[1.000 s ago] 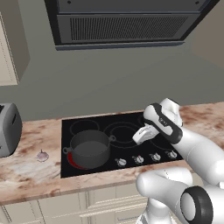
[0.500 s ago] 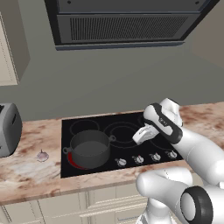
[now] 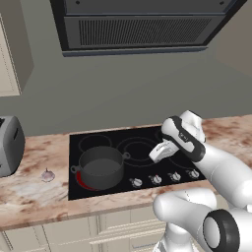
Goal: Turn on the burner for the pot on the stove. Wait thirty seconds for the pot to heat up. Then add the garlic to the pot.
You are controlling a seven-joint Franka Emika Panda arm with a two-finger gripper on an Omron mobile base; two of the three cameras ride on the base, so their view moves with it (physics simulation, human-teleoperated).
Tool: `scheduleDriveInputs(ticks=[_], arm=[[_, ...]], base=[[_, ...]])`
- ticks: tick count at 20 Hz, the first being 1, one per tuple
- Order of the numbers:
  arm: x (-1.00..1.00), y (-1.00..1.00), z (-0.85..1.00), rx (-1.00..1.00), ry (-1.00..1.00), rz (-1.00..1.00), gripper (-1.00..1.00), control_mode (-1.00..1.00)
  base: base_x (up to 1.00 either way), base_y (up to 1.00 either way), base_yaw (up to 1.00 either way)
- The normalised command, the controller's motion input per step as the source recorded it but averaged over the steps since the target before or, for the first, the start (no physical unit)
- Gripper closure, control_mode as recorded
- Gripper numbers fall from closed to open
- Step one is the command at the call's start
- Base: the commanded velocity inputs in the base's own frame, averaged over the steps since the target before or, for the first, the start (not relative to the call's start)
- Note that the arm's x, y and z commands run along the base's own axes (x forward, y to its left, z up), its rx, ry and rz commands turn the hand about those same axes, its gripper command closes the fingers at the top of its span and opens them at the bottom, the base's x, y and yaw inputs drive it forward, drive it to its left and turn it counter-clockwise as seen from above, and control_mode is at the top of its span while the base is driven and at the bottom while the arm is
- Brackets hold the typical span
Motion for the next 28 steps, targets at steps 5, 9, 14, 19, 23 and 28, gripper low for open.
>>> scheduleDriveInputs(ticks=[5,9,14,19,23,28], arm=[[0.00,0.00,0.00,0.00,0.00,0.00,1.00,-1.00],[0.00,0.00,0.00,0.00,0.00,0.00,1.00,-1.00],[0.00,0.00,0.00,0.00,0.00,0.00,1.00,-1.00],[0.00,0.00,0.00,0.00,0.00,0.00,1.00,-1.00],[0.00,0.00,0.00,0.00,0.00,0.00,1.00,-1.00],[0.00,0.00,0.00,0.00,0.00,0.00,1.00,-1.00]], base=[[0.00,0.00,0.00],[0.00,0.00,0.00],[0.00,0.00,0.00],[0.00,0.00,0.00],[0.00,0.00,0.00],[0.00,0.00,0.00]])
